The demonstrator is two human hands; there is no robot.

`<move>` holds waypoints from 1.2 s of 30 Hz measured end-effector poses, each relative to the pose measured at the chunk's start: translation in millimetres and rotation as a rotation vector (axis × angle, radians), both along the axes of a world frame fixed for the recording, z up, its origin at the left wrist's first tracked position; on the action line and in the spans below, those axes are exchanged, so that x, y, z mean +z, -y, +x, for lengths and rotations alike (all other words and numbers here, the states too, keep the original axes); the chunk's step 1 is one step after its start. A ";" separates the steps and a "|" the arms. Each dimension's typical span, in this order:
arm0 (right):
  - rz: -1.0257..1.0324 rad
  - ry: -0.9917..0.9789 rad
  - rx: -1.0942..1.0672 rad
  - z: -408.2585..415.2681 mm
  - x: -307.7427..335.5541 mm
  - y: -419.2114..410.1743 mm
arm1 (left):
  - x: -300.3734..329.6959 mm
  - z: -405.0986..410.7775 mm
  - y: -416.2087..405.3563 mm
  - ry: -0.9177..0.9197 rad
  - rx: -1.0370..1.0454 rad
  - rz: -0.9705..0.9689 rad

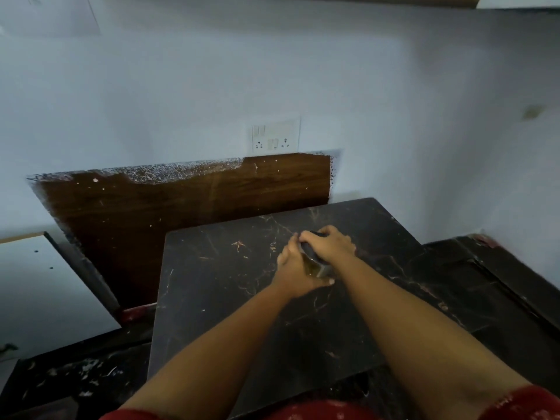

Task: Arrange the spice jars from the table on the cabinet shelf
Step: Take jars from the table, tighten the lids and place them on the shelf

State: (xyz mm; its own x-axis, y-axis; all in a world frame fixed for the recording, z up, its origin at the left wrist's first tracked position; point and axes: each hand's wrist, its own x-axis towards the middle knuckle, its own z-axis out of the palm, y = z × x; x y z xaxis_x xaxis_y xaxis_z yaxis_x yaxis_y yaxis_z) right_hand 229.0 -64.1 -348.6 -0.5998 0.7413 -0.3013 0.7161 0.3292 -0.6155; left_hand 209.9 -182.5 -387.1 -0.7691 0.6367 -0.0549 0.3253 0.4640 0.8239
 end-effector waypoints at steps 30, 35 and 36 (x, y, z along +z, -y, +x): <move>-0.844 -0.429 0.283 -48.5 67.7 -0.5 | 62.6 -65.6 41.8 1.138 0.032 0.579; -0.815 -0.499 0.160 -55.0 64.6 1.4 | 64.9 -70.0 30.2 1.010 0.158 0.592; -0.778 -0.504 0.117 -56.2 63.4 3.3 | 66.6 -71.1 27.4 0.926 0.189 0.552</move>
State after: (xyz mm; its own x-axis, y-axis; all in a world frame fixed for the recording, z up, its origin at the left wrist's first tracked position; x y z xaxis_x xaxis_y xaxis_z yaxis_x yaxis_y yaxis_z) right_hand 172.8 -67.5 -285.2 -0.8529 0.3668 -0.3714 0.2931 -0.2522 -0.9222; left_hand 138.9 -209.9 -320.5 -0.6649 0.6273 -0.4054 -0.5647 -0.0670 0.8226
